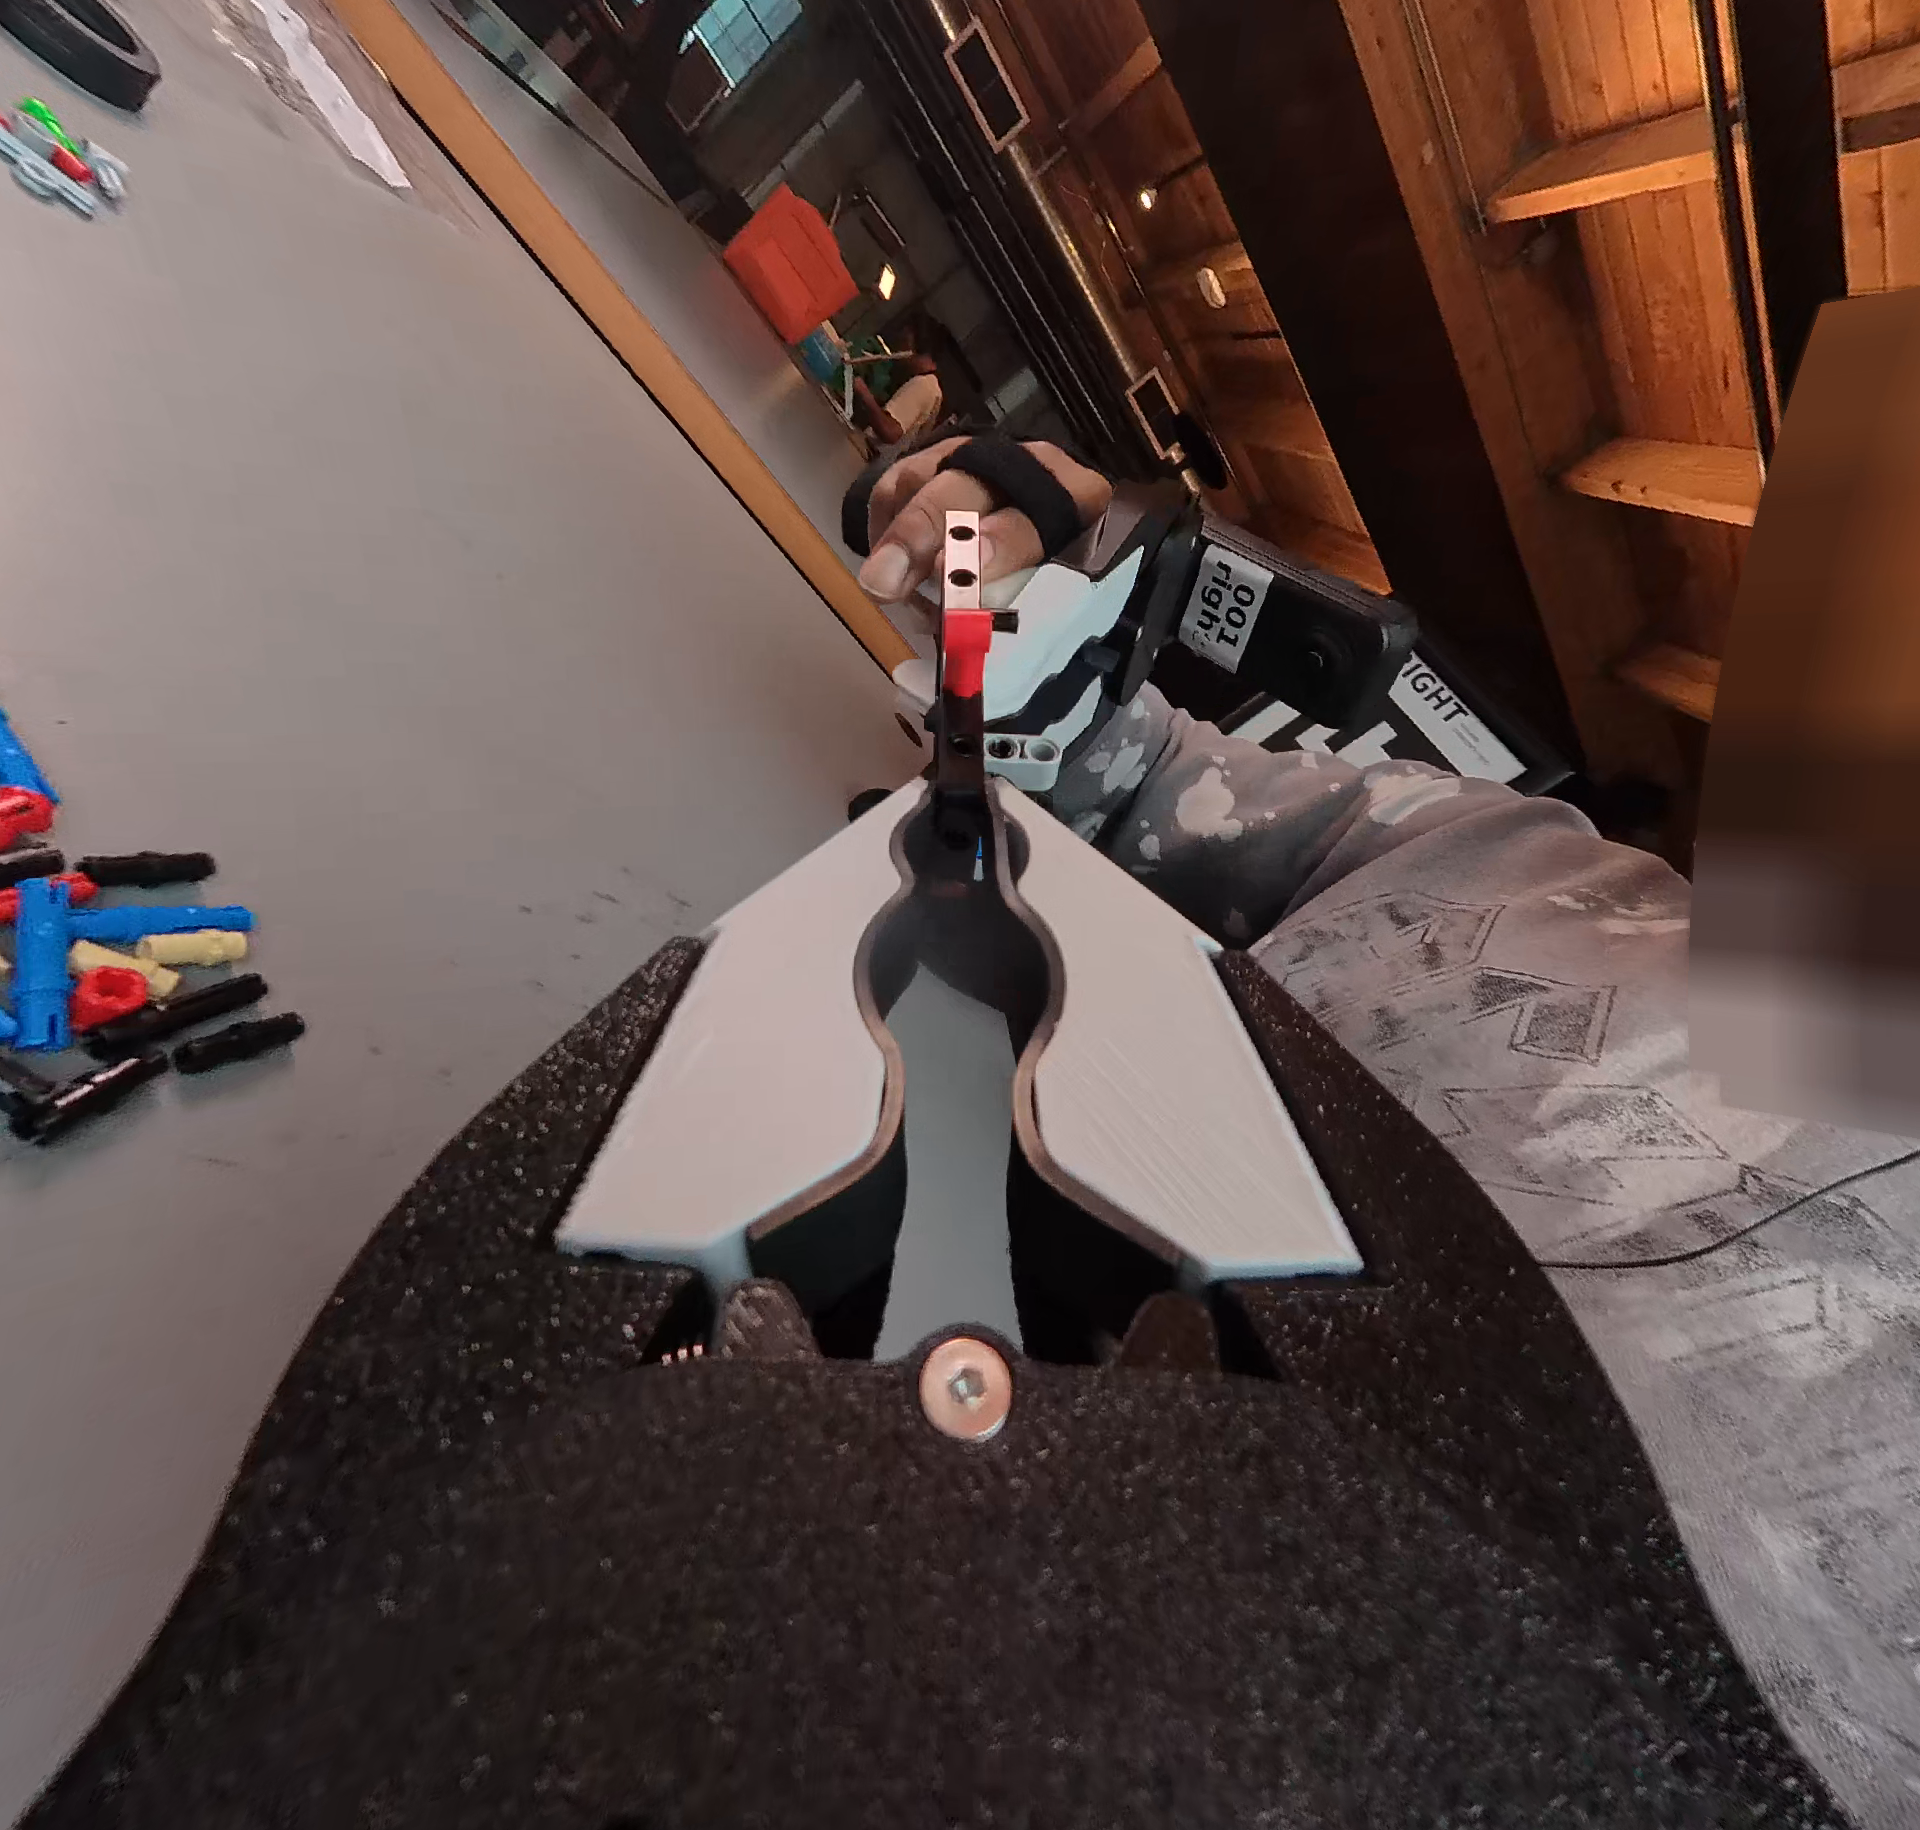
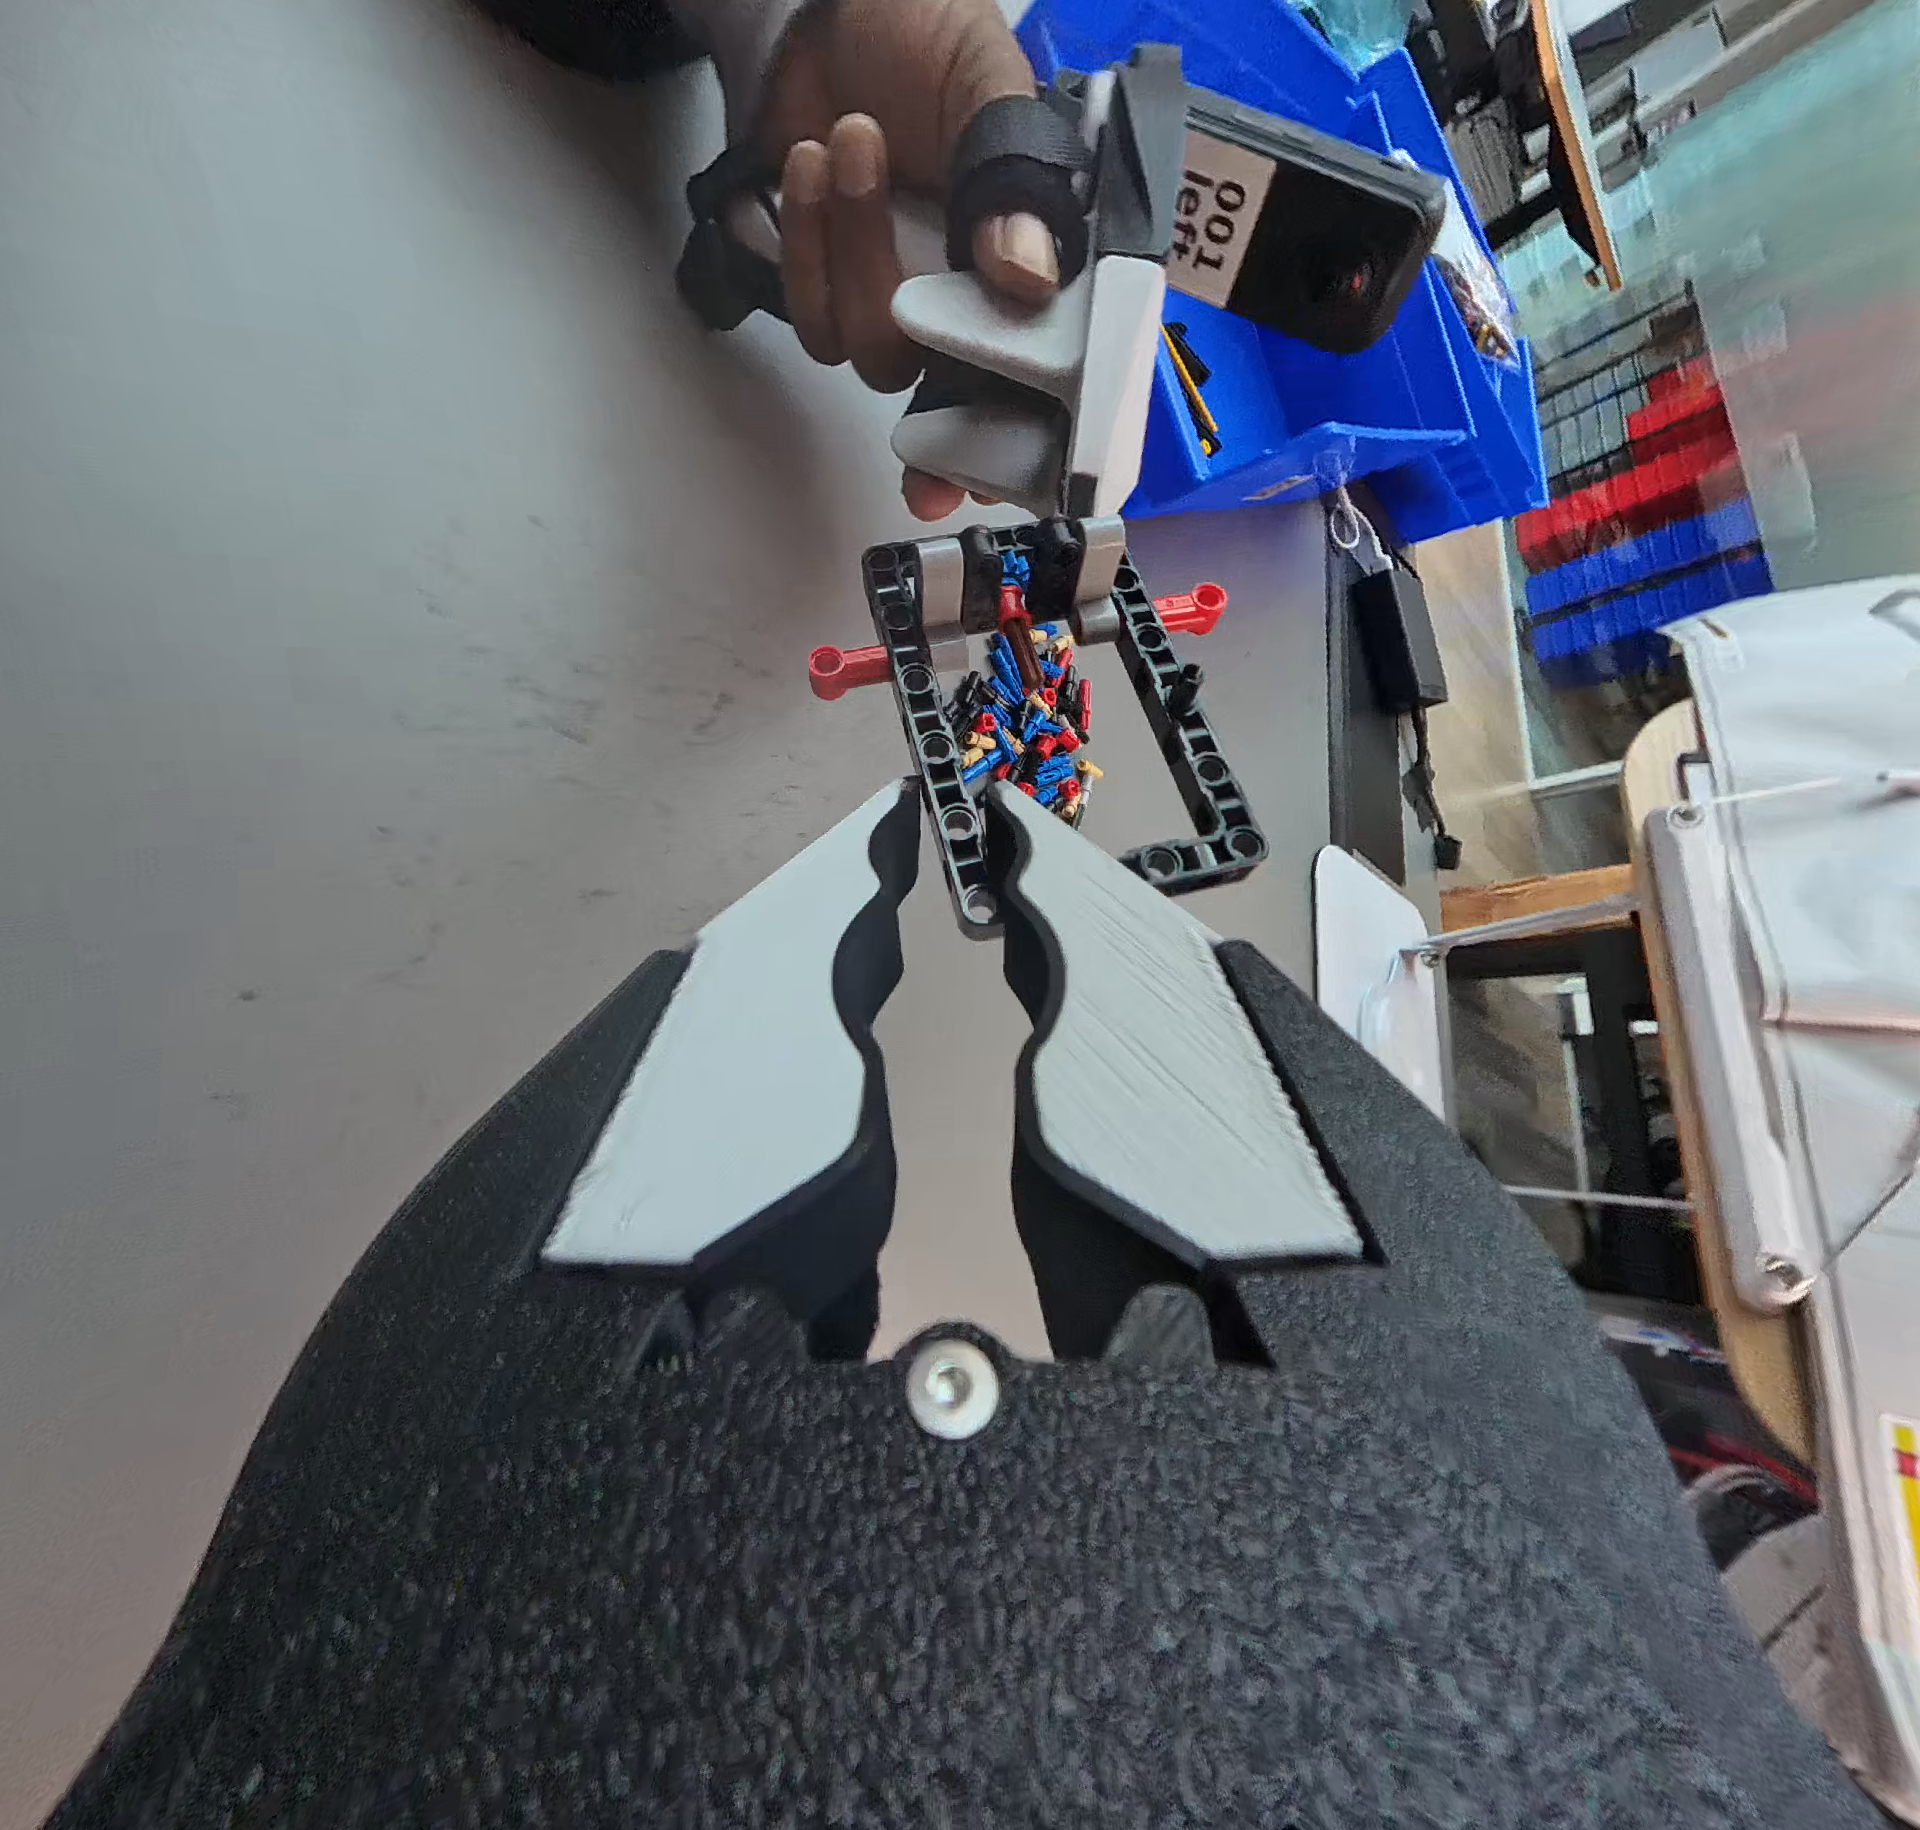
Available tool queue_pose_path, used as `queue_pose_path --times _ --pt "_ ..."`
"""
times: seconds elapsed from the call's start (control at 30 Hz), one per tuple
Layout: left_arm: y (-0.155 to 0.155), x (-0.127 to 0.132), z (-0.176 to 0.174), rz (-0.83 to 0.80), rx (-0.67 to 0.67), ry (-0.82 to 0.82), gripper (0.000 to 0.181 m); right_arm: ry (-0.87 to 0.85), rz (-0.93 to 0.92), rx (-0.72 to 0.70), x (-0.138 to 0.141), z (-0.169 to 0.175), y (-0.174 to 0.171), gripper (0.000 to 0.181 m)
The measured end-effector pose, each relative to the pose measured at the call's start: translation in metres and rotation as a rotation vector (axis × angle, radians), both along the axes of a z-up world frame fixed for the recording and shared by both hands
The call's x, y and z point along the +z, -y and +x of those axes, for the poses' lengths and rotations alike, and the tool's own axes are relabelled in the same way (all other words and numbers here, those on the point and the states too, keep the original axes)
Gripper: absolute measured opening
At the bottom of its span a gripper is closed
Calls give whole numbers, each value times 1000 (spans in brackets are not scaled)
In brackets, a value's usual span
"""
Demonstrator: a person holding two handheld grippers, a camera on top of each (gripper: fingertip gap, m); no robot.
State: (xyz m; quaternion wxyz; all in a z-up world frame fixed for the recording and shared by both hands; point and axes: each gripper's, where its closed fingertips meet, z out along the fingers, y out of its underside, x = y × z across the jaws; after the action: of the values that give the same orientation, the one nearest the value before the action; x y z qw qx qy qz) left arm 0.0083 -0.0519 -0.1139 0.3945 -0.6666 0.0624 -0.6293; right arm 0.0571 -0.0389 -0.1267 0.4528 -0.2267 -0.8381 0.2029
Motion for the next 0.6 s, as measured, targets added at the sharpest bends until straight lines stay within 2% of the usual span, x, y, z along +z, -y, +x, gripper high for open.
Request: queue_pose_path --times 0.03,0.1,0.17,0.23,0.37,0.47,0.53,0.6 --pt "-2 1 -4 6 26 -2 5 0 -66 -34 1 -1 -2 16" --pt "-7 3 -13 22 81 -3 6 -27 -227 -96 8 -3 -3 28" --pt "-12 4 -22 33 140 -9 6 -104 -381 -176 19 -10 -5 31" --pt "-17 5 -30 42 202 -9 6 -145 -473 -290 17 -20 -7 32" --pt "-24 6 -41 50 305 2 6 -211 -552 -479 6 -44 -6 56" --pt "-26 8 -46 59 365 5 6 -312 -535 -534 9 -53 -13 58" --pt "-25 11 -47 77 389 15 6 -398 -532 -522 22 -50 -20 57" --pt "-24 13 -47 90 383 15 6 -484 -637 -541 39 -39 -37 53"
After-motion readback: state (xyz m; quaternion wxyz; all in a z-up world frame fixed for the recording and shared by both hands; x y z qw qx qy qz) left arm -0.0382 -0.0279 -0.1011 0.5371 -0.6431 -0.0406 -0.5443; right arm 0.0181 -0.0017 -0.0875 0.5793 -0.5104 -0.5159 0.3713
